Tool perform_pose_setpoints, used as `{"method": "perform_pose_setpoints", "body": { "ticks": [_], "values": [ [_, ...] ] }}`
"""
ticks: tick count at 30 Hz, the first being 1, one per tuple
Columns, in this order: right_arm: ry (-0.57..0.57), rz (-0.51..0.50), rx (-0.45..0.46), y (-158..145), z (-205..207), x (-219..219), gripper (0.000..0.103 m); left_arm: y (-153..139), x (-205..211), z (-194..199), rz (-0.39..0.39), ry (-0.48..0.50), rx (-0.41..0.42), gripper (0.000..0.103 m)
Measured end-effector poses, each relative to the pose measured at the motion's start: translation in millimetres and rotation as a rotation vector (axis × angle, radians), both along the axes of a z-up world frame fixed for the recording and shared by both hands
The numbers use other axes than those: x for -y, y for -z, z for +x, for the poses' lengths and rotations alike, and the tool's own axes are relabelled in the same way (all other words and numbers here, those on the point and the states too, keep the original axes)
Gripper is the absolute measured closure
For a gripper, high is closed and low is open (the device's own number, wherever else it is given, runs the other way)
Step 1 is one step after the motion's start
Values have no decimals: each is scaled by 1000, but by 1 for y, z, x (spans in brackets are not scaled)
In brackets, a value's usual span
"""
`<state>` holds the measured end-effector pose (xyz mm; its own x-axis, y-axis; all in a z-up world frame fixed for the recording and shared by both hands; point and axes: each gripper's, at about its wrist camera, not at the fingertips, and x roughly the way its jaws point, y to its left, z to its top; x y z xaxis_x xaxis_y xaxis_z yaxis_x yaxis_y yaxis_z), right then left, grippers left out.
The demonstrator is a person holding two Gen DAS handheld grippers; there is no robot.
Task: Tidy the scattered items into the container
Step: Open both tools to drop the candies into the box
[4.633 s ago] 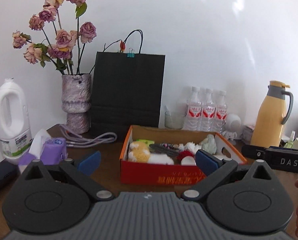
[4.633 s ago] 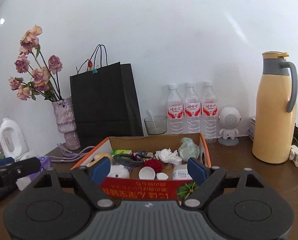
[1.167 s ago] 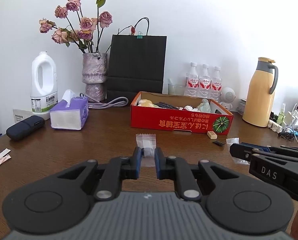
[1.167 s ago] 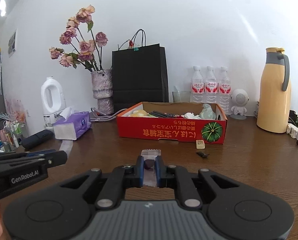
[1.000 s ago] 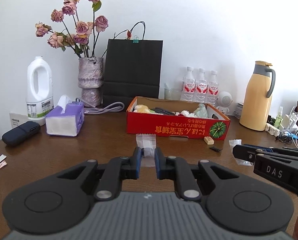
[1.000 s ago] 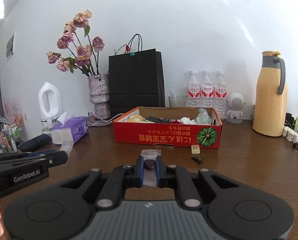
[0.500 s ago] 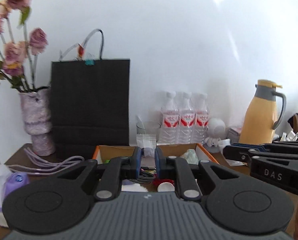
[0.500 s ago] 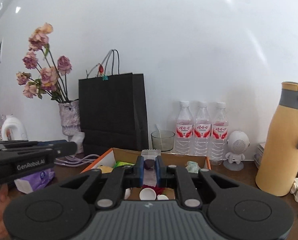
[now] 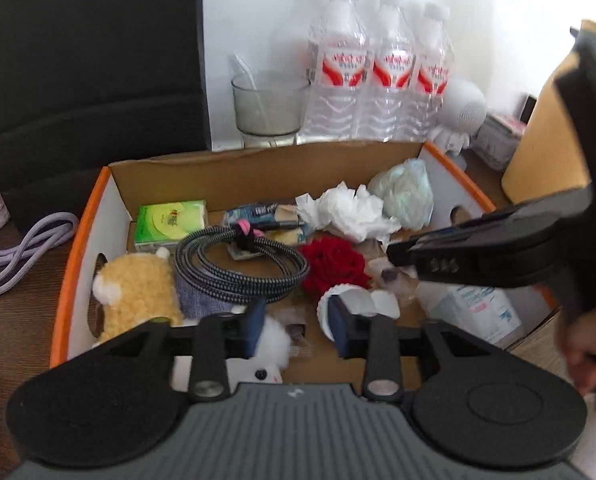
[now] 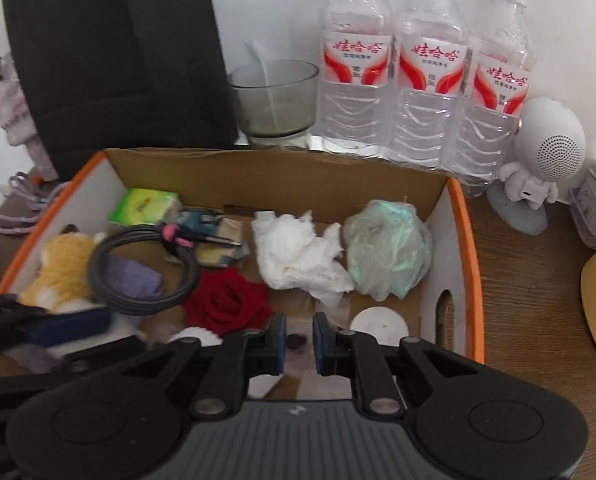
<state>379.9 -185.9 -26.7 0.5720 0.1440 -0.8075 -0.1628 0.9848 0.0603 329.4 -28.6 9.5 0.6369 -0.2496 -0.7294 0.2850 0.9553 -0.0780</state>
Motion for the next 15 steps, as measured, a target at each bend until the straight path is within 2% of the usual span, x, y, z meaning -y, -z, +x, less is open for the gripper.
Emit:
{"method": "perform_pose_setpoints", "body": {
  "ticks": [2,3,5,6,7,8,10,12,15],
  "values": [
    [26,19,8,-6,-2,5,67,-17,-4,-1,-24,-9,4,61],
    [27,33,16,-12,-5,7,65,-25,-6,-2,-24,-17,10,60],
    [22,49,27,-27,-13,11,62,-40,-9,-7,-17,-48,14,46],
    [18,51,33,-35,-18,12,54,-46,-10,-9,-11,-68,7,35],
    [16,48,40,-43,-24,13,49,-49,-12,-12,0,-93,-6,30],
    [19,40,46,-51,-30,14,41,-52,-13,-16,18,-119,-22,28],
    [31,27,57,-65,-44,17,37,-56,-15,-27,58,-164,-34,23],
    [47,30,63,-75,-60,21,34,-61,-17,-46,91,-197,12,17],
    [56,45,115,-84,-94,23,30,-68,-19,-88,113,-232,176,1]
  ]
}}
